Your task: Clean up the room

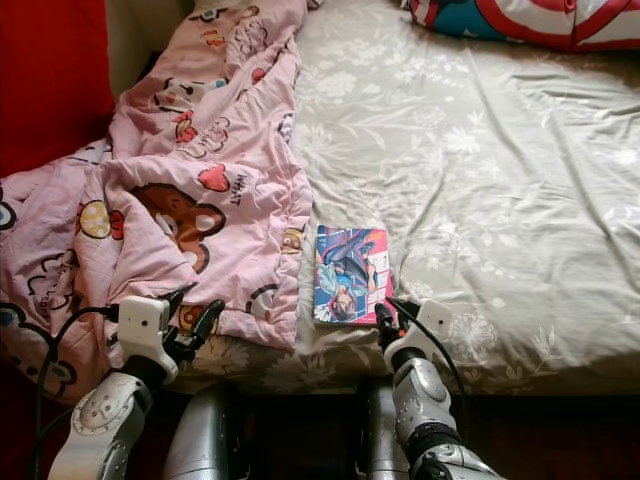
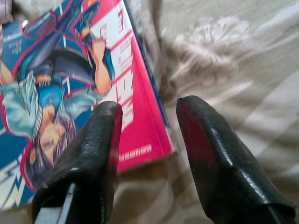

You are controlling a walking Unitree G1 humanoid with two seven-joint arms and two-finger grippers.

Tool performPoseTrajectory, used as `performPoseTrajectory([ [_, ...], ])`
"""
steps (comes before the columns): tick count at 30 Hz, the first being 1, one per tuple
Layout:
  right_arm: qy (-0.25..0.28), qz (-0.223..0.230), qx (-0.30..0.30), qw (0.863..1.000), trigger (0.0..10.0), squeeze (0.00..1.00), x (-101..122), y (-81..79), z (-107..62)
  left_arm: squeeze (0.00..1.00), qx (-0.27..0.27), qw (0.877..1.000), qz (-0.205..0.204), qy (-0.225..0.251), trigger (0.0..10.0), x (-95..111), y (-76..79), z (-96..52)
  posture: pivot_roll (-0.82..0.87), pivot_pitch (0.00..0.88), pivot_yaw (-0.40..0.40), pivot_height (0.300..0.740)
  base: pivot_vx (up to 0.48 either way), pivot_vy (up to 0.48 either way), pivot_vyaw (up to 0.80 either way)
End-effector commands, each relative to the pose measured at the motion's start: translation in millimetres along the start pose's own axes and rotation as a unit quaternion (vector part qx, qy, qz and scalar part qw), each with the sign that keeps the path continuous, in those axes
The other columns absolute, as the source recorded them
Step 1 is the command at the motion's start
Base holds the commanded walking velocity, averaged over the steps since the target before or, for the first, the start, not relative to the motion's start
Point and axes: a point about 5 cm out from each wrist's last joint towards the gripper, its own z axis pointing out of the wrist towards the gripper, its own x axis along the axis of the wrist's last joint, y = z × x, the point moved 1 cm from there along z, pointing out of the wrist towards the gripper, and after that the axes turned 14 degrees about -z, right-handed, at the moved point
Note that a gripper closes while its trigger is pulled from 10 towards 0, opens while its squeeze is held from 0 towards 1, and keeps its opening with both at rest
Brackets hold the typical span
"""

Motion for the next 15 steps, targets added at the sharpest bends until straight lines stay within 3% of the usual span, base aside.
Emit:
performPoseTrajectory([
  [1, -0.01, 0.011, -0.002, 1.0, 10.0, 0.0, -7.2, 0.2, -2.5, 0.0, 0.004, 1.0, 0.002, -0.009, 10.0, -0.5, -3.1, -5.7, 0.11, 0.288, 0.045, 0.576, 0.0, 0.0, 0.0],
  [15, -0.009, 0.045, 0.001, 0.999, 10.0, 0.0, -11.0, -0.6, -3.9, 0.0, 0.01, 1.0, 0.011, -0.025, 10.0, -0.4, -5.7, -13.2, 0.13, 0.304, 0.059, 0.576, 0.0, 0.0, 0.0],
])
